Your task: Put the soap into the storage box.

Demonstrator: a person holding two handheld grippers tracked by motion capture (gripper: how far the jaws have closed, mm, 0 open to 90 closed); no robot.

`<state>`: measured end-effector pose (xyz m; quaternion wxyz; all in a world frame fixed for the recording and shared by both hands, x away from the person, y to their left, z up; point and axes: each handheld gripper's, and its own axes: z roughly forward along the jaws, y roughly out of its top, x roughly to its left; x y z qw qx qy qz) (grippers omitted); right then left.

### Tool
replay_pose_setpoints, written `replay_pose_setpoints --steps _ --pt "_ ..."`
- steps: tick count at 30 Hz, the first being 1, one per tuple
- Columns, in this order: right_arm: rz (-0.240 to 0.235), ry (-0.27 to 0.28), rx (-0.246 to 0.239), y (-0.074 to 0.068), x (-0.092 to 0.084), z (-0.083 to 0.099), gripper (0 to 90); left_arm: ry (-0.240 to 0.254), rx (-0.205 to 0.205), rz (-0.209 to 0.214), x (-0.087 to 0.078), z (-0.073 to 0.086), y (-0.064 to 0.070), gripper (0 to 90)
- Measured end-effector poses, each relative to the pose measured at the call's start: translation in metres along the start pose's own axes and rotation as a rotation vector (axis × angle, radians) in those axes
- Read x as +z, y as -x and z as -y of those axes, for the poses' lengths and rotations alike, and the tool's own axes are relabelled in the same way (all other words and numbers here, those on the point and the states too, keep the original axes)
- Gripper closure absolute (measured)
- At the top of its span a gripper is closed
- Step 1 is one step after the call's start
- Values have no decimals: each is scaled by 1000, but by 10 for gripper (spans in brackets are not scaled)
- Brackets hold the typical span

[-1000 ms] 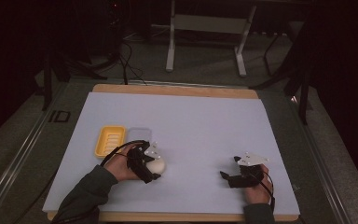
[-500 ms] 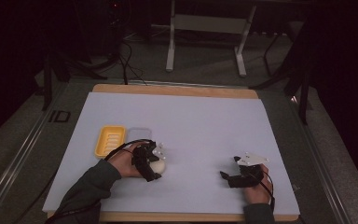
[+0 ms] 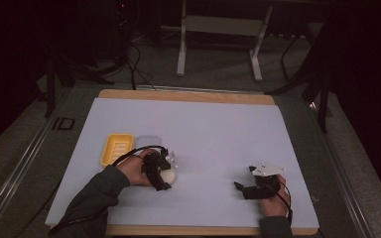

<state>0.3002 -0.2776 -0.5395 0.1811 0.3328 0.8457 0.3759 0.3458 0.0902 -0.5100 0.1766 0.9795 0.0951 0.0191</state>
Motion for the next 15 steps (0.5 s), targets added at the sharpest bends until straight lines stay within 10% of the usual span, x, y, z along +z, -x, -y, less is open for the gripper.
replay_pose_setpoints --steps 15 --pt "2 -2 0 0 0 0 143 -27 9 13 -1 -4 1 255"
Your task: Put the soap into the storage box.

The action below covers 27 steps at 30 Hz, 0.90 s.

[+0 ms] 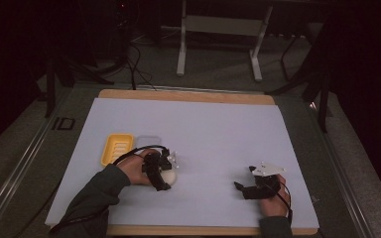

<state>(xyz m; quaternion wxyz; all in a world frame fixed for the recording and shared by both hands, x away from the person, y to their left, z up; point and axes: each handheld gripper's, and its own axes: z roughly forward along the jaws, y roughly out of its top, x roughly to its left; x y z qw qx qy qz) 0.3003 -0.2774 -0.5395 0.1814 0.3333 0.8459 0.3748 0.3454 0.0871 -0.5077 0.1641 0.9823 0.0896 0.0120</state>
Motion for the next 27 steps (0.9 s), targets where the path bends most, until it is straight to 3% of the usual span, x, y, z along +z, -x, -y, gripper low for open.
replay_pose_setpoints --steps 10,27 --pt "2 -2 -1 0 0 0 143 -8 -3 -13 -6 0 -1 256" --pt "5 -3 1 0 0 0 143 26 -35 -67 -34 6 -10 256"
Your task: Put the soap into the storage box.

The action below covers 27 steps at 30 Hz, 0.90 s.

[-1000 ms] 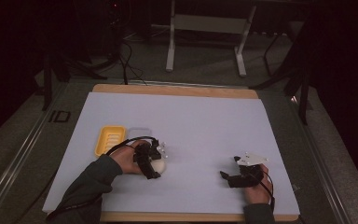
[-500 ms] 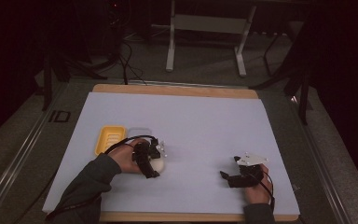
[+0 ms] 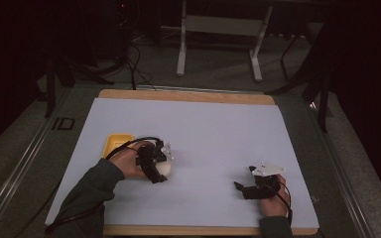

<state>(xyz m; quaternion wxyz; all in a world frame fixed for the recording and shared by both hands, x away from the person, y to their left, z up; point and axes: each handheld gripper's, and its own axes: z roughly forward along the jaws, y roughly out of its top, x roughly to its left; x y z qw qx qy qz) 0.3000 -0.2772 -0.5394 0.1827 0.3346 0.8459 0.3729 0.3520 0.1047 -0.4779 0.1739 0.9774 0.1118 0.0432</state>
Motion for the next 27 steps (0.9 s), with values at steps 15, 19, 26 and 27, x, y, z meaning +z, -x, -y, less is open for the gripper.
replay_pose_setpoints --steps 15,19,26,27 --pt "4 0 -2 0 0 0 143 6 -15 -43 -17 6 -8 256" --pt "4 0 -1 0 0 0 143 8 -27 -49 -21 9 -11 256" --pt "6 -1 -2 0 0 0 144 5 -45 -64 -26 14 -15 256" --pt "6 -1 -1 0 0 0 143 5 -46 -65 -27 15 -16 256"
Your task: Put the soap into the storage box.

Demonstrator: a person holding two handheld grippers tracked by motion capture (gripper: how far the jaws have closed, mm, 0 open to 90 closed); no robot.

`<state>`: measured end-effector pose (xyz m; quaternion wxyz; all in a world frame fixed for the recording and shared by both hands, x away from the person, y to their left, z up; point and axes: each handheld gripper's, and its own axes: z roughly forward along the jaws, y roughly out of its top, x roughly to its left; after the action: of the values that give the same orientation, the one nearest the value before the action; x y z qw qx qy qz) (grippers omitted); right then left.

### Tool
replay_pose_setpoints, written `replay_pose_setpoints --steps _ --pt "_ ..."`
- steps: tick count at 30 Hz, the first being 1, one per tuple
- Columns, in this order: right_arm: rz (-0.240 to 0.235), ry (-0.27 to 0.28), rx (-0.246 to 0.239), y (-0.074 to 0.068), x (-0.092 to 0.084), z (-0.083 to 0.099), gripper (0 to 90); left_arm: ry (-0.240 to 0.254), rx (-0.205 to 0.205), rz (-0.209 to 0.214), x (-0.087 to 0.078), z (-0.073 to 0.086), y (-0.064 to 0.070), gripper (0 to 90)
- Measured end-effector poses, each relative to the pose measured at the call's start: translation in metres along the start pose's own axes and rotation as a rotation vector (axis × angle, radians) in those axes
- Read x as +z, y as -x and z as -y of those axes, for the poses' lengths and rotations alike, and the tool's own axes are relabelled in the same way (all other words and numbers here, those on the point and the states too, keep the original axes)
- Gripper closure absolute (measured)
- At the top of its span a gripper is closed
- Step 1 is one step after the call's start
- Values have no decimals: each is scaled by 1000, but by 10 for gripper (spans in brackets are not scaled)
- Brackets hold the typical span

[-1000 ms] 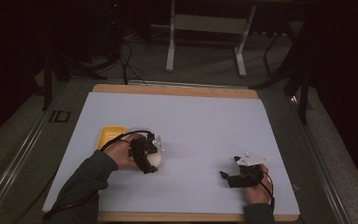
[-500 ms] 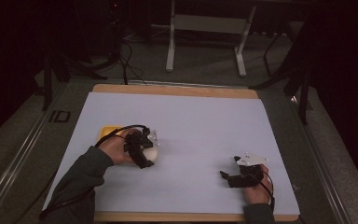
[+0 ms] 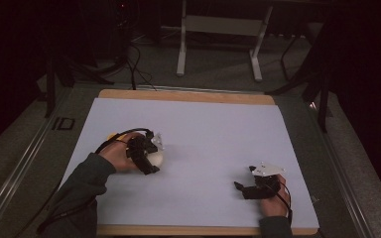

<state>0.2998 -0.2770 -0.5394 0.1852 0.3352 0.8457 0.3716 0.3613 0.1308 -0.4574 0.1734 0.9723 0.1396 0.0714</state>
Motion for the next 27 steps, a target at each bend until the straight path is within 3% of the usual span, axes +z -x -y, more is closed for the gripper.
replay_pose_setpoints --steps 27 --pt "-10 32 6 1 -3 1 143 5 -74 -38 -22 24 -18 256"
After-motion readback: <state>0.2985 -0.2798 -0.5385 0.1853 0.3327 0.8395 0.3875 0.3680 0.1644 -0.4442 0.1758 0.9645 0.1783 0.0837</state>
